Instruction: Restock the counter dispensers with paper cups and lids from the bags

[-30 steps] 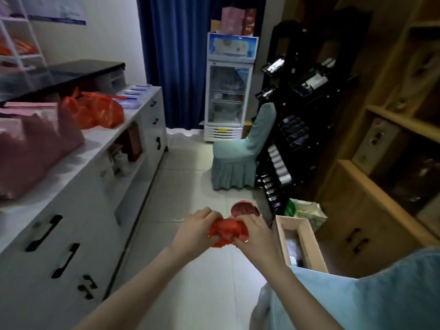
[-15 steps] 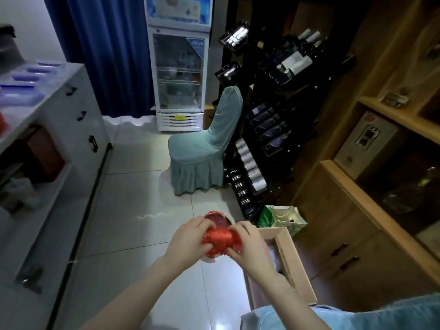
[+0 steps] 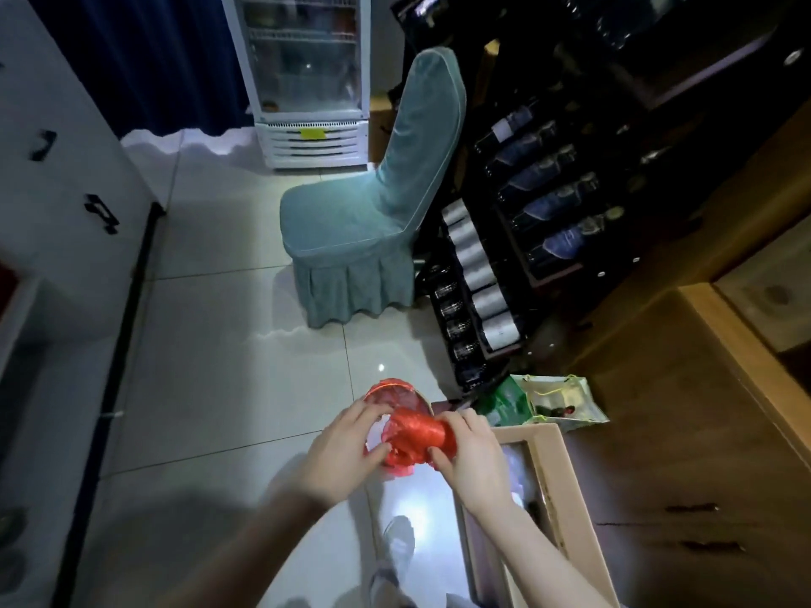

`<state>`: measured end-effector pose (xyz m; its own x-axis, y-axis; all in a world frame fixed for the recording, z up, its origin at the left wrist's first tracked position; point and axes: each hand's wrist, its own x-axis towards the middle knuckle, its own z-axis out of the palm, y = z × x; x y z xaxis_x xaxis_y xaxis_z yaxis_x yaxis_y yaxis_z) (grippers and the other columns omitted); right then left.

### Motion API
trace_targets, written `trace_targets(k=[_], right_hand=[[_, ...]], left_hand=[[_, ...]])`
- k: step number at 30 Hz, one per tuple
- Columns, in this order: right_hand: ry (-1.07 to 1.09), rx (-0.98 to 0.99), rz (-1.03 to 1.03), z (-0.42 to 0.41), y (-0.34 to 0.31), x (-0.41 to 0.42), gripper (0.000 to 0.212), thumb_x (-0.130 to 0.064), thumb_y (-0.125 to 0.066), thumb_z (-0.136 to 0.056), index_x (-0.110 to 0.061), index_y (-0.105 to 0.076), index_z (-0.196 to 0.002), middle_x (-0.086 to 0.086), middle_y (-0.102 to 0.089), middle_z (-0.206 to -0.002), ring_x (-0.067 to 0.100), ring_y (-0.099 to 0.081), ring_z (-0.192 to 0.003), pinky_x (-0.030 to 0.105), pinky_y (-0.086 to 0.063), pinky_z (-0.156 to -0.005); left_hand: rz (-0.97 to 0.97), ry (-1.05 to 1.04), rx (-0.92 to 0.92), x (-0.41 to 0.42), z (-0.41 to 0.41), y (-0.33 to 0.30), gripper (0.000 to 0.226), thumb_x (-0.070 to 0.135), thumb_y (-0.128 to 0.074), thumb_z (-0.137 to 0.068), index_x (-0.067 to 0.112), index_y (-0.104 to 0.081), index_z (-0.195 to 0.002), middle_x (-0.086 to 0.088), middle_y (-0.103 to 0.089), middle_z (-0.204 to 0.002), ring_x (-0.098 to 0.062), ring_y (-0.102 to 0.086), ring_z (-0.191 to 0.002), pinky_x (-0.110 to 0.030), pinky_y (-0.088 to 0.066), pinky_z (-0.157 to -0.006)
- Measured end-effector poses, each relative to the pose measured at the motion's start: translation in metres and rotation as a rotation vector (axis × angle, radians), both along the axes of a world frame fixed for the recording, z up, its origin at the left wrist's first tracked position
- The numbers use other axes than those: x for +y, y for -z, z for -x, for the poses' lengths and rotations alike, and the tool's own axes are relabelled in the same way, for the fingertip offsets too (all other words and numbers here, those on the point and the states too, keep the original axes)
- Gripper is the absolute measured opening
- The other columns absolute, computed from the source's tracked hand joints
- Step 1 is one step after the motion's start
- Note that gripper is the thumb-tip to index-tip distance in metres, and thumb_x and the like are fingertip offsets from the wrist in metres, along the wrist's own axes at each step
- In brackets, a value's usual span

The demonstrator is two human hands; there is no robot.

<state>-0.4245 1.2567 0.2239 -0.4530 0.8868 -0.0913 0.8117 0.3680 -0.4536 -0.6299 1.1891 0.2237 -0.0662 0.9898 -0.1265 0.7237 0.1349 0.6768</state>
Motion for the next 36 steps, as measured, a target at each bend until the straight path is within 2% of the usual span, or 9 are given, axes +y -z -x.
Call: trace_targets(k=[6, 9, 15, 18, 21, 24, 27, 30, 36], right_hand=[[0.082, -0.068, 0.124, 0.032, 0.112, 0.092, 0.039, -0.031, -0.067, -0.079, -0.023, -0.054, -0.115, -0.002, -0.05, -0.11, 0.023, -0.05, -0.104, 0.033, -0.043, -0.078], [0.106, -0.103, 0.191, 0.053, 0.189, 0.123, 0.041, -0.033, -0.065, -0.08, -0.023, -0.052, -0.118, 0.0, -0.05, -0.115, 0.025, -0.049, -0.108, 0.035, -0.045, -0.08], [0.182, -0.217, 0.306, 0.096, 0.347, 0.157, 0.043, -0.034, -0.06, -0.083, -0.024, -0.048, -0.123, 0.001, -0.044, -0.127, 0.025, -0.045, -0.118, 0.037, -0.048, -0.085], [0.239, -0.242, 0.366, 0.108, 0.406, 0.162, 0.05, -0.033, -0.059, -0.084, -0.023, -0.046, -0.131, 0.003, -0.042, -0.135, 0.027, -0.043, -0.122, 0.037, -0.046, -0.091], [0.227, -0.275, 0.51, 0.11, 0.442, 0.166, 0.065, -0.037, -0.06, -0.087, -0.025, -0.032, -0.145, 0.002, -0.032, -0.148, 0.024, -0.038, -0.13, 0.032, -0.038, -0.103], [0.172, -0.318, 0.627, 0.106, 0.444, 0.17, 0.069, -0.037, -0.059, -0.088, -0.025, -0.027, -0.148, 0.002, -0.029, -0.152, 0.025, -0.036, -0.134, 0.03, -0.035, -0.107], [0.148, -0.335, 0.576, 0.1, 0.407, 0.175, 0.06, -0.033, -0.054, -0.091, -0.023, -0.031, -0.145, 0.003, -0.034, -0.147, 0.025, -0.04, -0.13, 0.031, -0.039, -0.102], [0.12, -0.272, 0.498, 0.096, 0.345, 0.179, 0.054, -0.035, -0.05, -0.093, -0.024, -0.034, -0.144, 0.001, -0.039, -0.142, 0.023, -0.041, -0.129, 0.03, -0.037, -0.104], [0.089, -0.151, 0.296, 0.08, 0.186, 0.187, 0.042, -0.035, -0.047, -0.095, -0.022, -0.044, -0.135, 0.001, -0.046, -0.132, 0.023, -0.045, -0.122, 0.033, -0.038, -0.101]], left_hand=[[0.051, -0.025, -0.009, 0.095, 0.018, 0.108, 0.037, 0.021, -0.052, -0.085, 0.028, -0.058, -0.121, -0.005, -0.062, -0.12, -0.026, -0.062, -0.102, -0.036, -0.054, -0.081], [0.166, -0.032, 0.015, 0.131, 0.028, 0.191, 0.043, 0.03, -0.044, -0.088, 0.028, -0.055, -0.13, 0.002, -0.058, -0.126, -0.021, -0.059, -0.109, -0.03, -0.05, -0.087], [0.282, 0.086, 0.086, 0.184, 0.048, 0.359, 0.076, 0.048, -0.018, -0.075, 0.024, -0.049, -0.14, -0.001, -0.054, -0.133, -0.023, -0.056, -0.118, -0.032, -0.049, -0.094], [0.338, 0.152, 0.131, 0.194, 0.058, 0.418, 0.073, 0.046, -0.022, -0.078, 0.025, -0.045, -0.143, -0.002, -0.054, -0.136, -0.026, -0.055, -0.12, -0.035, -0.049, -0.096], [0.398, 0.252, 0.218, 0.201, 0.068, 0.452, 0.061, 0.035, -0.043, -0.089, 0.026, -0.036, -0.148, -0.001, -0.051, -0.14, -0.026, -0.05, -0.127, -0.033, -0.044, -0.102], [0.427, 0.302, 0.274, 0.208, 0.075, 0.449, 0.06, 0.034, -0.049, -0.093, 0.029, -0.031, -0.15, 0.001, -0.047, -0.143, -0.023, -0.045, -0.131, -0.03, -0.04, -0.105], [0.385, 0.284, 0.236, 0.21, 0.079, 0.412, 0.057, 0.035, -0.05, -0.09, 0.027, -0.04, -0.146, 0.0, -0.054, -0.137, -0.025, -0.052, -0.123, -0.033, -0.046, -0.099], [0.319, 0.272, 0.251, 0.215, 0.077, 0.356, 0.051, 0.035, -0.051, -0.086, 0.026, -0.051, -0.136, -0.004, -0.064, -0.122, -0.029, -0.062, -0.107, -0.035, -0.051, -0.087], [0.201, 0.276, 0.377, 0.235, 0.06, 0.19, 0.051, 0.047, -0.033, -0.09, 0.031, -0.046, -0.137, 0.002, -0.057, -0.126, -0.021, -0.056, -0.113, -0.032, -0.044, -0.094]])
